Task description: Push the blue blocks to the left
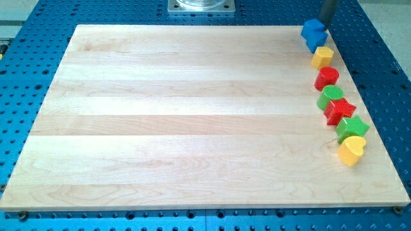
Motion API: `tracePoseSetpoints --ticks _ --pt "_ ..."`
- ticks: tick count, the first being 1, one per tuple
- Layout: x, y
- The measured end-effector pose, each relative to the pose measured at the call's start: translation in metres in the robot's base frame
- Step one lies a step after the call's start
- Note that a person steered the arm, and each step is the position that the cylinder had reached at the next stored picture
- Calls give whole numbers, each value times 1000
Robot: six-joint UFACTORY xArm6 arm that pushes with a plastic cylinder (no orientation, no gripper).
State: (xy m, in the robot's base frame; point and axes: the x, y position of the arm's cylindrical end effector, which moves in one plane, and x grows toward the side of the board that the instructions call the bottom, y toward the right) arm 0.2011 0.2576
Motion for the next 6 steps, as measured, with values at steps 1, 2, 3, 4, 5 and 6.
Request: tracePoseSetpoints --ticks 1,2,3,4,5,6 --pt "17 -95" --pt "17 -65" --pt "2 -14" --pt "37 33" --pt "64 19" --pt "63 -44"
